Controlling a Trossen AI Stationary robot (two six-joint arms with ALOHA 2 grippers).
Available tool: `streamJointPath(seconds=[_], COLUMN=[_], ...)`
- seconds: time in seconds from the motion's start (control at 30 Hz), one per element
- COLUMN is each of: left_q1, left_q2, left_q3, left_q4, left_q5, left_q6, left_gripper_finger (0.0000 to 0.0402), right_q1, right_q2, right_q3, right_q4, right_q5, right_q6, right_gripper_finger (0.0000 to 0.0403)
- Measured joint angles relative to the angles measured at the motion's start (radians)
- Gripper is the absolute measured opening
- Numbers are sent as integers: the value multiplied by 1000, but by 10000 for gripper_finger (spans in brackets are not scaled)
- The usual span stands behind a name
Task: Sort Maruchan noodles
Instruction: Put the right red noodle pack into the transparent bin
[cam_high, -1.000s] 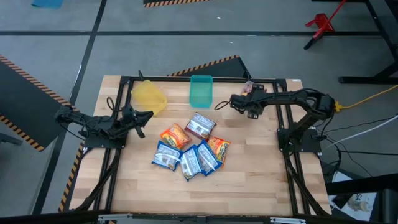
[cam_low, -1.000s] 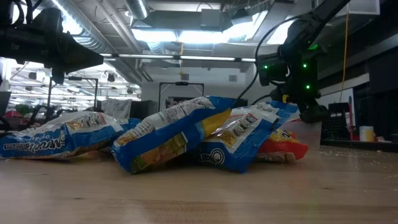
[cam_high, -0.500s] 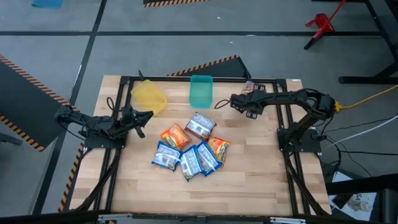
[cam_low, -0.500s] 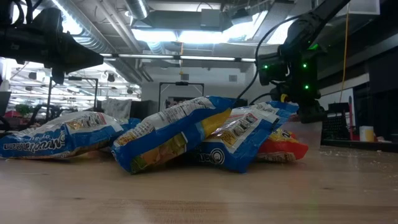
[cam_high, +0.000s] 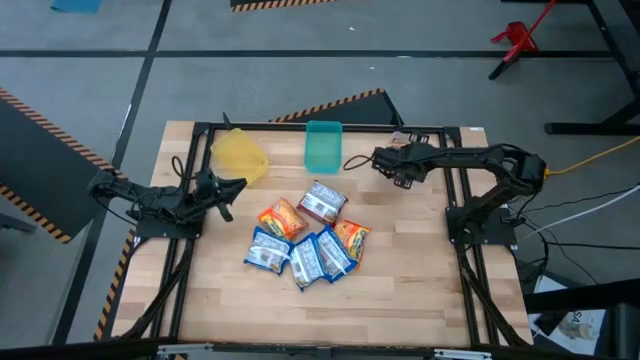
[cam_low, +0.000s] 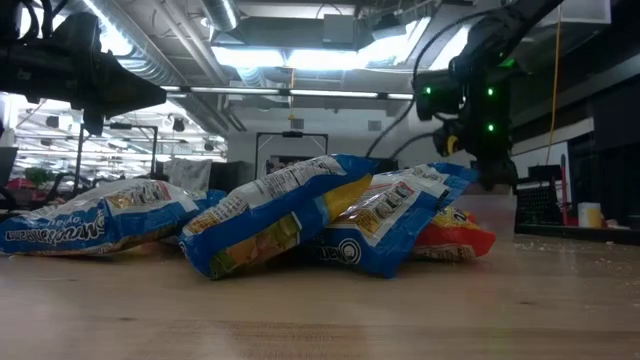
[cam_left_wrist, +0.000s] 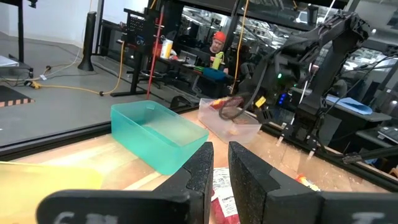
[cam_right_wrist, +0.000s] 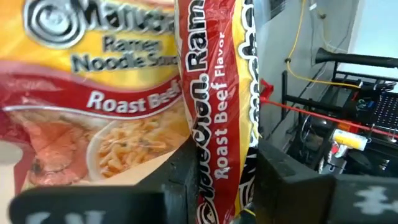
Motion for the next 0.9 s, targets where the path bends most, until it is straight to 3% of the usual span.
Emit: streamJointPath(seconds=[0.23,0.37,0.6,0.9], left_q1=[0,0,0,0], left_q2=[0,0,0,0], left_q3=[0,0,0,0], left_q4=[0,0,0,0], left_q5=[0,0,0,0], left_q6=[1,1,2,27], left_gripper_finger=[44,44,44,44], right_q1=[1,1,1,86], right_q2=[-95,-158,-269,-419], right_q3=[23,23,24,24], right_q4=[7,31,78,84], right_q5=[25,-74,-106,-231], right_q6=[-21,-135,-320,-308], right_gripper_finger=[88,89,89,89])
